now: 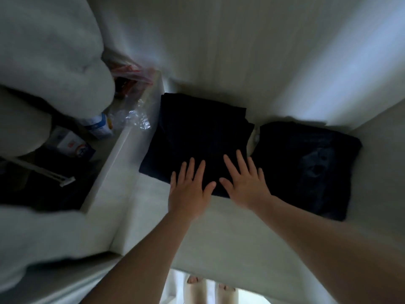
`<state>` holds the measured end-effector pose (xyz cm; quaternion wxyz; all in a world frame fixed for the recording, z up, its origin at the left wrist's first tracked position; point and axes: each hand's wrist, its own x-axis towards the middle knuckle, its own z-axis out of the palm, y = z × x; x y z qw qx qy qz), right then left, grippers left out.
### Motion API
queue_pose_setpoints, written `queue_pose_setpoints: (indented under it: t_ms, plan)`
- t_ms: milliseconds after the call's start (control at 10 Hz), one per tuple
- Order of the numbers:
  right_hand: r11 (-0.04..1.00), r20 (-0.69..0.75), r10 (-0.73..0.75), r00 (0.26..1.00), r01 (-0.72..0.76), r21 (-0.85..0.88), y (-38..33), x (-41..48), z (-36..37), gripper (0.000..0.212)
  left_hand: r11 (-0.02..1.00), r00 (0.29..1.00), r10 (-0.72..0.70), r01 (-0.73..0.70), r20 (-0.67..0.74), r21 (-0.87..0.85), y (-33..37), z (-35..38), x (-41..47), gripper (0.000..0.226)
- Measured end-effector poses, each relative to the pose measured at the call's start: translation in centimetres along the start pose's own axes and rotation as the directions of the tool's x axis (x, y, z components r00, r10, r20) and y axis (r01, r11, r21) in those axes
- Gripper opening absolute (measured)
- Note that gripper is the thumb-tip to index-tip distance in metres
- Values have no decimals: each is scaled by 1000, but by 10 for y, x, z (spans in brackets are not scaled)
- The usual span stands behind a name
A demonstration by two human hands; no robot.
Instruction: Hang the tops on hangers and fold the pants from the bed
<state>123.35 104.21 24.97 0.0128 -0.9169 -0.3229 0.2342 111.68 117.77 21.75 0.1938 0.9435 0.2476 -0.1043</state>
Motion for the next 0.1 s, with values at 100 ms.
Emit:
queue_pose_setpoints:
  t_ms: [100]
  plan:
    - [998,13,20,1000,-19,-55,-1,-46,10,69,999,997,-20,23,74,-34,-4,7,-37,68]
